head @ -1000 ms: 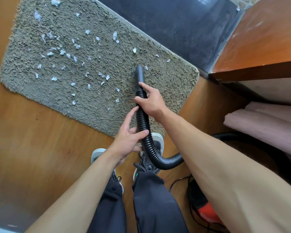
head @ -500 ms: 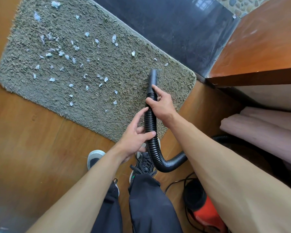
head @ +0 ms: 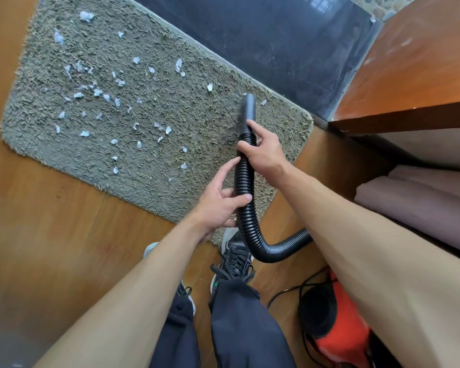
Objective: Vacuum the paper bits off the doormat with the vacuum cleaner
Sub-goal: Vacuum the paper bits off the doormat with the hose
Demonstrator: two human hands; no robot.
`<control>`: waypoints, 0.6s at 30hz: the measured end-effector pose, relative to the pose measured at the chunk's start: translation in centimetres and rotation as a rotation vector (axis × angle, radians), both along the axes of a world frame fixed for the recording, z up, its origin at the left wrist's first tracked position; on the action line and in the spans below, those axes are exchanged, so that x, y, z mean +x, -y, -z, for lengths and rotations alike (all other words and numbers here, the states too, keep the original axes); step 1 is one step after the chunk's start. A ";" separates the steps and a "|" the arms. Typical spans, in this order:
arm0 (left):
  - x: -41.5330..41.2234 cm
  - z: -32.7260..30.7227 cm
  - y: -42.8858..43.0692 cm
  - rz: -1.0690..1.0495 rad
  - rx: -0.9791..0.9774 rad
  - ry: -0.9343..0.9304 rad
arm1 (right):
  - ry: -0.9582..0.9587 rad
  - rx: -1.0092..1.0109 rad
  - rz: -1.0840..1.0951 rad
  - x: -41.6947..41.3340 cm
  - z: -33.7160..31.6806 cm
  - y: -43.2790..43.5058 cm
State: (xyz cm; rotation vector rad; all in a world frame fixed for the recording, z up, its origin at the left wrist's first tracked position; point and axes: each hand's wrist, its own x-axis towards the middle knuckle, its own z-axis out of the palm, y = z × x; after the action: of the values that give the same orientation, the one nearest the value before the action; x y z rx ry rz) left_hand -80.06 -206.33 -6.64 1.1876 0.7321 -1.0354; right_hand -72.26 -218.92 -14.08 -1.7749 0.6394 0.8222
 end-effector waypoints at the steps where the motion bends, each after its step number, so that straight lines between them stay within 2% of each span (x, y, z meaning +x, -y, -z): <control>1: 0.3 0.0 0.3 0.032 -0.002 0.003 | -0.006 0.001 0.039 0.0 0.0 0.7; 6: 1.2 -0.4 1.6 0.144 -0.012 0.034 | -0.016 -0.048 0.174 -0.7 -0.8 3.1; 10: 1.0 -0.5 1.8 0.133 -0.015 0.028 | -0.021 -0.058 0.212 -1.0 -0.8 3.0; 18: -0.2 -0.9 -0.5 -0.063 0.043 0.015 | -0.016 0.039 0.032 0.2 -1.1 -1.5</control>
State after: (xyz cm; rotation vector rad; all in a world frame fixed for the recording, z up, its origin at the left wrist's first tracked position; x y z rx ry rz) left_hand -80.31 -205.87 -5.74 1.2003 0.7784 -0.9626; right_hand -72.10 -217.44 -12.96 -1.7207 0.6568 0.8228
